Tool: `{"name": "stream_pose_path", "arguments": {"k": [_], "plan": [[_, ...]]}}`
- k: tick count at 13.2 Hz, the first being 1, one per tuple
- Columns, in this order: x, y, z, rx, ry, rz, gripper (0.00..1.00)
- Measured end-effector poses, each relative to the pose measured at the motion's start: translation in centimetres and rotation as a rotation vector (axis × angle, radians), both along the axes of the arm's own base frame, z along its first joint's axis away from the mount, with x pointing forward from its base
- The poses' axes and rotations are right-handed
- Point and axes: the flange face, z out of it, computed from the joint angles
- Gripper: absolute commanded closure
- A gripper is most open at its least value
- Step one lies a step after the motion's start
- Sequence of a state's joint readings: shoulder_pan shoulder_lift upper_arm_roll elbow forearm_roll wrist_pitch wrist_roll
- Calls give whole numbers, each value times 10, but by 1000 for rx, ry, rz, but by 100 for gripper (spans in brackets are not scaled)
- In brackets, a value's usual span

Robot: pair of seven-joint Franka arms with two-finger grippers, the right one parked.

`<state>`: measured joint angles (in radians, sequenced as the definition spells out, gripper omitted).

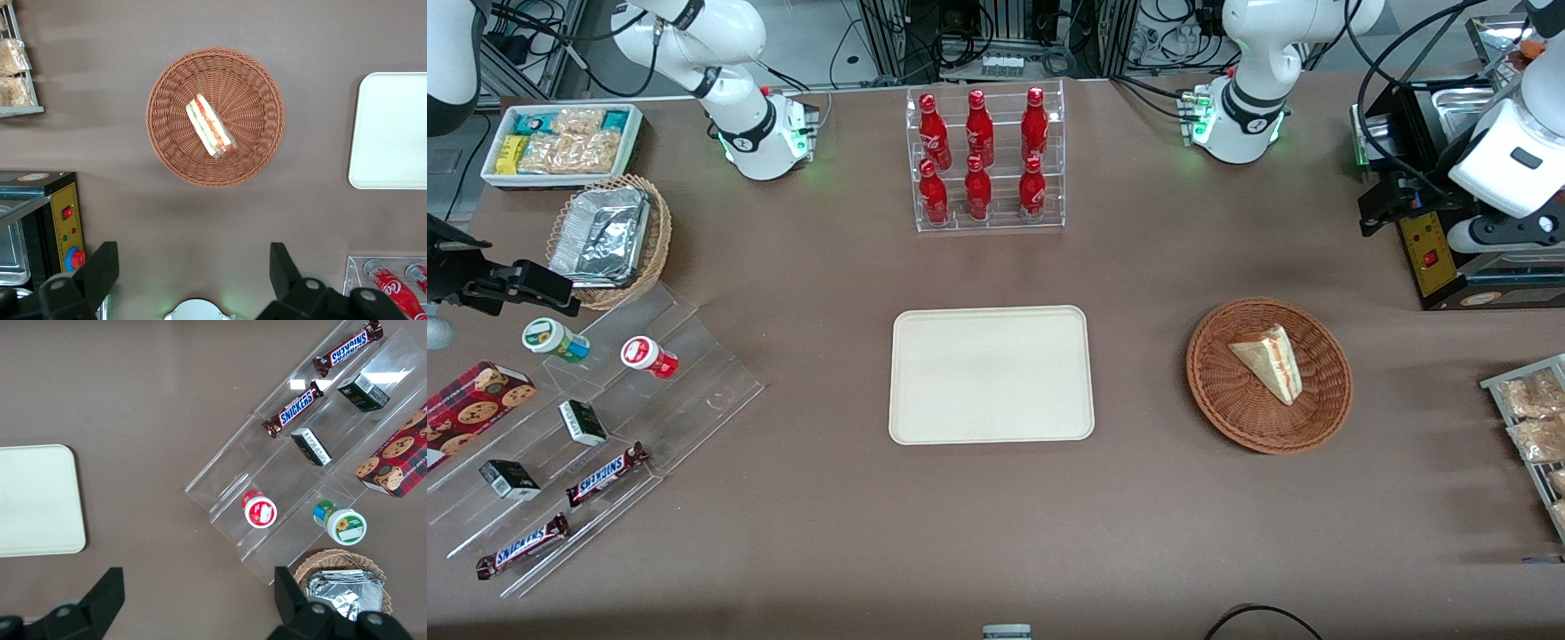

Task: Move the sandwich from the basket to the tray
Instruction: 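Move the left gripper down over the wrapped sandwich in the wicker basket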

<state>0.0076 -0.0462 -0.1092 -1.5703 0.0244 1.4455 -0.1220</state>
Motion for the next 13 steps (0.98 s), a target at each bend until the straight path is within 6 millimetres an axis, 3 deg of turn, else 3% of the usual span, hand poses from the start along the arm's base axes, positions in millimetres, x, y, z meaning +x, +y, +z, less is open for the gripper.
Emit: {"name": "stream_pose_path", "arguments": {"k": [3, 5, 9, 13], "plan": [[1, 3, -1, 6, 2, 3, 0], [2, 7, -14, 34, 22, 6, 0], [15, 7, -78, 40, 8, 8, 0], [20, 0, -144, 42, -48, 175, 0]]}}
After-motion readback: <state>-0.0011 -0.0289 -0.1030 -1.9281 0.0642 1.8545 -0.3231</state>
